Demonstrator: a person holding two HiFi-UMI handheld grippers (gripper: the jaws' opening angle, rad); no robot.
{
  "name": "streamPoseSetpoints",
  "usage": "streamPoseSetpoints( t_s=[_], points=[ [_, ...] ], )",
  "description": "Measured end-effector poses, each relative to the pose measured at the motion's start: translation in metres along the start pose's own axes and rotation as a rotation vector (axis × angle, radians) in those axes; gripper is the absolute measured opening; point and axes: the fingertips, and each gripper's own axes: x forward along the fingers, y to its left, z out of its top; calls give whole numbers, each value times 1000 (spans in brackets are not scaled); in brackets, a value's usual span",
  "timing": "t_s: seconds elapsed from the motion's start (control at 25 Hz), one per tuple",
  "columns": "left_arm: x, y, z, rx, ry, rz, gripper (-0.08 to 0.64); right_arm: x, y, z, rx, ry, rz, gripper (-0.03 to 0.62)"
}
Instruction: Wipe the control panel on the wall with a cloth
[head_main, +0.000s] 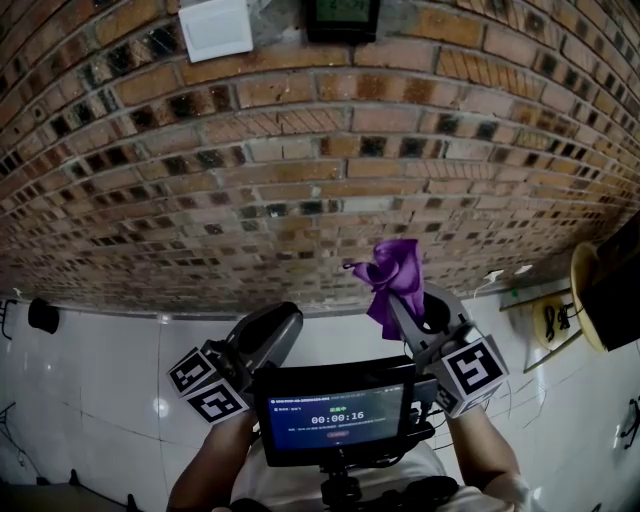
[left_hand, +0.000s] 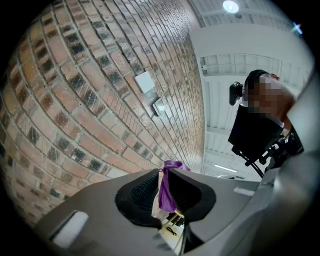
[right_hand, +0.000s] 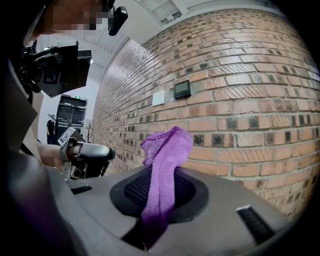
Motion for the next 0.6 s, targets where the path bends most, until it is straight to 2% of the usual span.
streamPoseSetpoints(
  t_s=[0.6],
  points=[
    [-3, -2, -7, -16, 13, 4, 49, -3, 7, -9, -7, 28, 12, 78]
  ],
)
